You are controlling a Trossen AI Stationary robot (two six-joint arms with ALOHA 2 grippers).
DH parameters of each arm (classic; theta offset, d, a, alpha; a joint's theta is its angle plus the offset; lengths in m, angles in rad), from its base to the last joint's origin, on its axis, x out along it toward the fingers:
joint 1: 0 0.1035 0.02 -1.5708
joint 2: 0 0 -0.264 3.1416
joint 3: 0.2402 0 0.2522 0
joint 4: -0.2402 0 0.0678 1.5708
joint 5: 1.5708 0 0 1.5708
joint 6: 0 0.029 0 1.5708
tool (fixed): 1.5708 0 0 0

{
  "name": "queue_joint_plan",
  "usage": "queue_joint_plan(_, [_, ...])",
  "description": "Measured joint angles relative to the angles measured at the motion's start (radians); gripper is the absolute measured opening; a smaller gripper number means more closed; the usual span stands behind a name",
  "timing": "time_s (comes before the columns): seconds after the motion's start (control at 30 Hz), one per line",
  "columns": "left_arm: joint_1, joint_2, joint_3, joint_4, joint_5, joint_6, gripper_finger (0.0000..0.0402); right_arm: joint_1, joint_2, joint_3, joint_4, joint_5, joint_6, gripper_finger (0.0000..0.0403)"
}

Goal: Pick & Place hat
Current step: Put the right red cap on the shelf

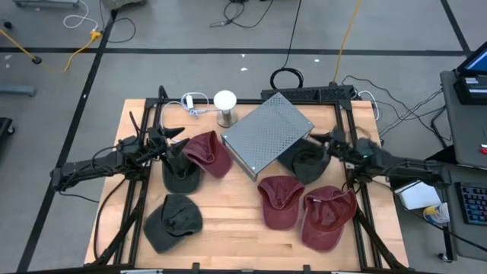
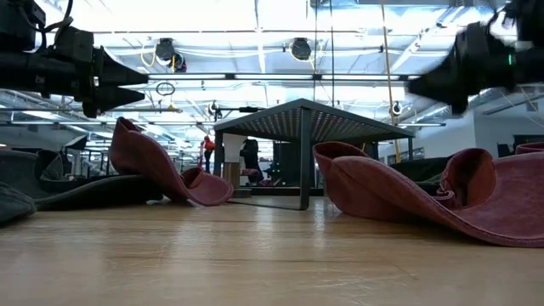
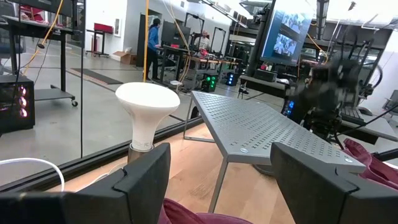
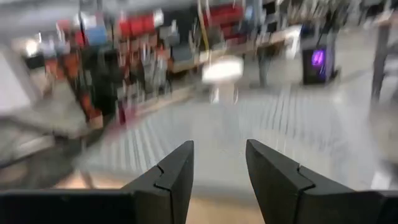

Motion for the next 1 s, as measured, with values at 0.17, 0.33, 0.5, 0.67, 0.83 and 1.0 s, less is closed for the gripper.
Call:
queue_joint_plan(0.17, [0.000, 0.000, 0.000, 0.000, 0.000, 0.000, 0.0280, 0.000, 0.109, 0.166, -0.131, 0.067, -0.018, 0.0139])
queue_joint_plan(0.33, [0.000, 0.000, 0.000, 0.000, 0.000, 0.000, 0.0280, 0.000, 0.255, 0.354, -0.275, 0.078, 0.023, 0.0139])
queue_joint_plan(0.5, [0.000, 0.000, 0.000, 0.000, 0.000, 0.000, 0.0280, 0.000, 0.419, 0.540, -0.451, 0.069, 0.070, 0.0141])
queue_joint_plan(0.67, [0.000, 0.000, 0.000, 0.000, 0.000, 0.000, 0.0280, 0.000, 0.564, 0.727, -0.607, 0.031, 0.145, 0.0166])
queue_joint_plan(0.83, [0.000, 0.000, 0.000, 0.000, 0.000, 0.000, 0.0280, -0.001, 0.711, 0.930, -0.845, -0.015, 0.261, 0.0212])
queue_joint_plan(1.0, [0.000, 0.000, 0.000, 0.000, 0.000, 0.000, 0.0280, -0.001, 0.846, 1.105, -1.052, -0.085, 0.405, 0.0240])
